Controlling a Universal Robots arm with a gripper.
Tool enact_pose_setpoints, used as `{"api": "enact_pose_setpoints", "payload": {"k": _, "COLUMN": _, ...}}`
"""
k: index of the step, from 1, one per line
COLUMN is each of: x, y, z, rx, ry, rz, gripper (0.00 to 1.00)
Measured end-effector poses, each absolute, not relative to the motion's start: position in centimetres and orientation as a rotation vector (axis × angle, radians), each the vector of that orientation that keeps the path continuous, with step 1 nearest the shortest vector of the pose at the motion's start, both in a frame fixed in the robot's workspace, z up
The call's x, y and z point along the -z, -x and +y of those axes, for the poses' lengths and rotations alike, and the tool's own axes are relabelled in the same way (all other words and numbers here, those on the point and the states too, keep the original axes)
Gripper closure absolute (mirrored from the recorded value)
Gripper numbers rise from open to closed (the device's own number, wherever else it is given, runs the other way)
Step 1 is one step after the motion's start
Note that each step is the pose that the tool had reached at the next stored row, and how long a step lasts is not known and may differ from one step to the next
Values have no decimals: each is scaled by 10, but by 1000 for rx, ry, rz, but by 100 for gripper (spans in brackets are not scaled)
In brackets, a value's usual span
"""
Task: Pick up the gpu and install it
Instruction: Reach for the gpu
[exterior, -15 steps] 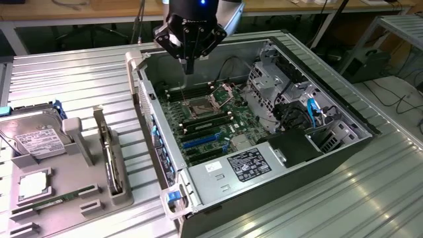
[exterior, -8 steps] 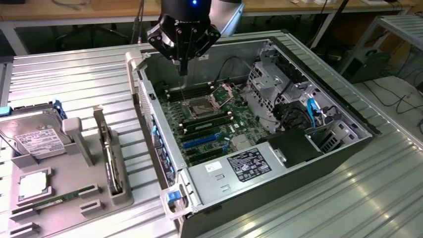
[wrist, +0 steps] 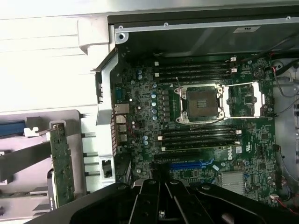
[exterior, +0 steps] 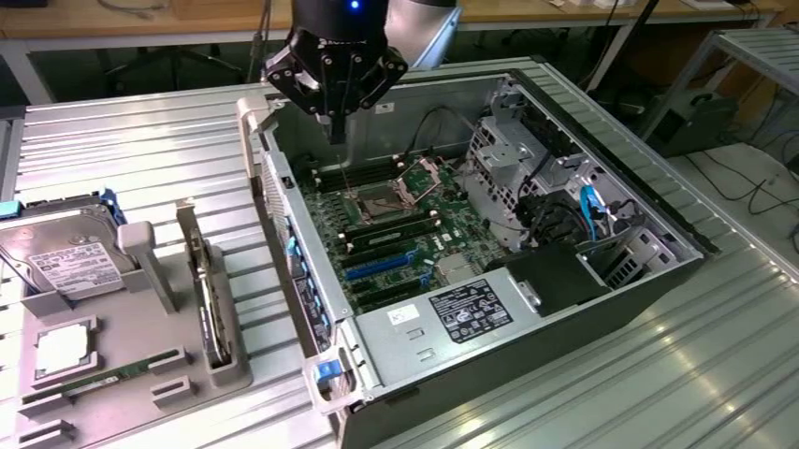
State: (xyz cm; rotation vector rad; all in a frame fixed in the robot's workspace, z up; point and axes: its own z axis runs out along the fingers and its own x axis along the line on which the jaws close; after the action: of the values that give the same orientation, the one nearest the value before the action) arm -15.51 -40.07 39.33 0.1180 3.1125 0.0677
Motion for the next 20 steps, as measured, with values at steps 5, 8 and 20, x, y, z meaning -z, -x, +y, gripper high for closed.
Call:
{"api": "enact_pose_setpoints", "payload": {"k": 5, "x": -393, "y": 170, "z": -401, "rx": -68, "ry": -118, "rz": 3112, "gripper": 89}}
{"api": "enact_pose_setpoints", "payload": {"k": 8, "x": -393, "y": 177, "z": -401, "rx": -68, "ry": -118, "rz": 3113, "gripper": 89}}
{"api": "enact_pose_setpoints", "payload": {"k": 20, "x": -393, "y": 206, "z": -401, "rx": -68, "ry": -118, "rz": 3113, "gripper": 89}}
